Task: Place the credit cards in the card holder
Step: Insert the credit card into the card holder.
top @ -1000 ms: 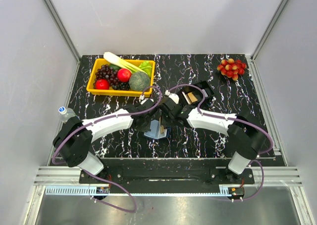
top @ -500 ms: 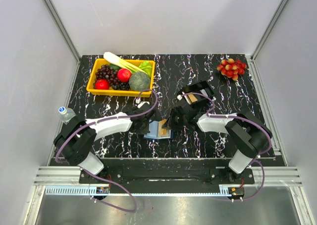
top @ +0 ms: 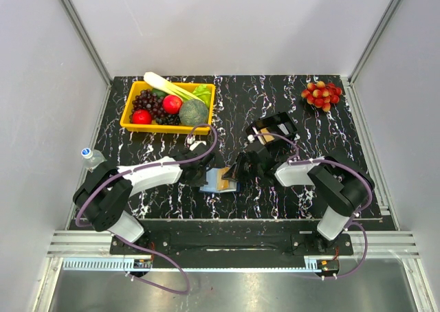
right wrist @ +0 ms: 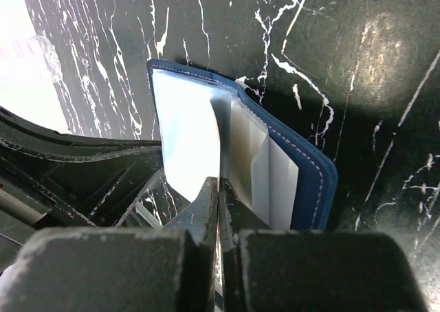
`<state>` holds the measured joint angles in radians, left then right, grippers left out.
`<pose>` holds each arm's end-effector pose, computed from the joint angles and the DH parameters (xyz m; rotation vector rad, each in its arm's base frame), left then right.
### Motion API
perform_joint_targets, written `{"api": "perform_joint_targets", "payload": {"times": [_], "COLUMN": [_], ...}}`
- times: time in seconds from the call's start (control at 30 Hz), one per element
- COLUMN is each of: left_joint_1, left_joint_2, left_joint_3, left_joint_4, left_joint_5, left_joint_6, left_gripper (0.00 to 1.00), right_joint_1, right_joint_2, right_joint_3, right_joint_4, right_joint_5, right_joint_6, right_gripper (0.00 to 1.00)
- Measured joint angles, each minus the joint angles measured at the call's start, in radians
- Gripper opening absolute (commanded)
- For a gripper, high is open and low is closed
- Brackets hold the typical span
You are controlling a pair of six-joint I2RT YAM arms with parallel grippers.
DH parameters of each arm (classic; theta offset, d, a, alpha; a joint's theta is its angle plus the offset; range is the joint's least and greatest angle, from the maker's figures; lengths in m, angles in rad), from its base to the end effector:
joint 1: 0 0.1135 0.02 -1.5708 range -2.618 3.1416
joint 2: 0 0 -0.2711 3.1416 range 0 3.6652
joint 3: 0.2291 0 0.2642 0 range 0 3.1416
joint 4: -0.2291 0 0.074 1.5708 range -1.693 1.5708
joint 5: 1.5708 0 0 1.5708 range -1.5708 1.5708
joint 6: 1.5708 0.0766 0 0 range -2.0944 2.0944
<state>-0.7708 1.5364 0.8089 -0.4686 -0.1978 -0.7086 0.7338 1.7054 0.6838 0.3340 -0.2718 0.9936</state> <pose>0.2238 -0.1963 0.1194 0.0336 2.7299 -0.1487 0.2507 0.2537 0.1002 0.1655 2.5283 1.1333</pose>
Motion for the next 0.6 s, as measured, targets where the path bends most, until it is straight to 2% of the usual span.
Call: {"api": "perform_joint_targets", "payload": {"times": [0.37,0.6], "left_joint_1": [0.001,0.002], "left_joint_2": [-0.005,-0.005], "left_joint_3": [-0.007,-0.006], "left_joint_4": [0.007,0.008], "left_joint_5": [0.003,0.006], "left_joint_6": [0.001,0.009], "left_gripper": [0.00,0.00], "right_joint_1": [-0.001,-0.001], "right_joint_2": [0.037,0.040], "right_joint_3": [0.001,0.031], "right_joint_4": [0.045,0.008], "right_joint_5": [-0.010,0.004], "right_joint_6": [0.024,-0.050], "right_gripper": [0.00,0.00]}}
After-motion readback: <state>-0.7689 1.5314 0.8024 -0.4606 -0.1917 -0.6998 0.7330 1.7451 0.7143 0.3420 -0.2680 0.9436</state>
